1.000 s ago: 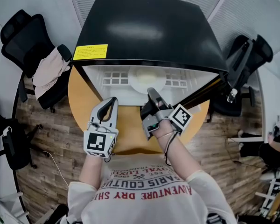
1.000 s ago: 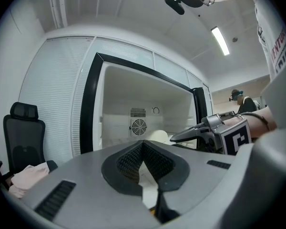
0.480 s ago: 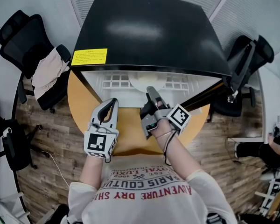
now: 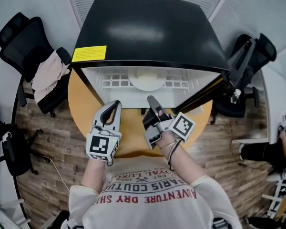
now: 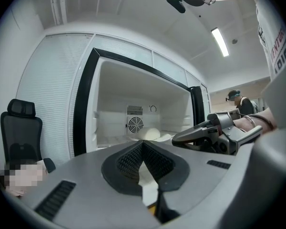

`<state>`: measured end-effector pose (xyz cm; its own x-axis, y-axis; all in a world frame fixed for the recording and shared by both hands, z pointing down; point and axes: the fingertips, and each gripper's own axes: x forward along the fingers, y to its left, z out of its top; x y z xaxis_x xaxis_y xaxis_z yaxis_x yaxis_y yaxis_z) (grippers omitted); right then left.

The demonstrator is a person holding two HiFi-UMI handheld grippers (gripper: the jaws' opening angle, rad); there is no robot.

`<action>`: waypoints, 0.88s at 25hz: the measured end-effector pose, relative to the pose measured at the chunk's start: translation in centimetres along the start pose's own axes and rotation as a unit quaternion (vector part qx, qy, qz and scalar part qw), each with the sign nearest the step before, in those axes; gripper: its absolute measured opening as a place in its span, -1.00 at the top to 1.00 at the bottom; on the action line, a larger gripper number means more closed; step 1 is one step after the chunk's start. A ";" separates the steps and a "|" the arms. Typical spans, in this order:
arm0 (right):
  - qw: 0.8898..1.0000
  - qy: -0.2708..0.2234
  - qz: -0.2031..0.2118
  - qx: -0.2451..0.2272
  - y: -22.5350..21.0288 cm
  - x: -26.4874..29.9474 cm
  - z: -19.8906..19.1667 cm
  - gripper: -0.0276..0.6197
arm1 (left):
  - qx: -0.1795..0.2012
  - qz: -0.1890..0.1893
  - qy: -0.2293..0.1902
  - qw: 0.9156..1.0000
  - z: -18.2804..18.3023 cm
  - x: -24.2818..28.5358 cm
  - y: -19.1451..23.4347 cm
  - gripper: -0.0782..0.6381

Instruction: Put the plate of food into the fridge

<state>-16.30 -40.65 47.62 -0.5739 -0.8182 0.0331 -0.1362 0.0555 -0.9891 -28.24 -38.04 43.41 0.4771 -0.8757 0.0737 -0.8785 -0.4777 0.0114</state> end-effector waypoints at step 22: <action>0.763 0.010 -0.023 -0.646 3.4 -3.7 -1.6 0.82 | -0.007 -0.013 0.015 1.000 -0.9 -1.9 -1.6 0.70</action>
<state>-15.88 -36.51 44.34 -0.5555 -0.8278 0.0792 -0.8311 0.5556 -0.0216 -27.79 -35.53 44.15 0.4987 -0.8607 0.1022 -0.8664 -0.4986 0.0285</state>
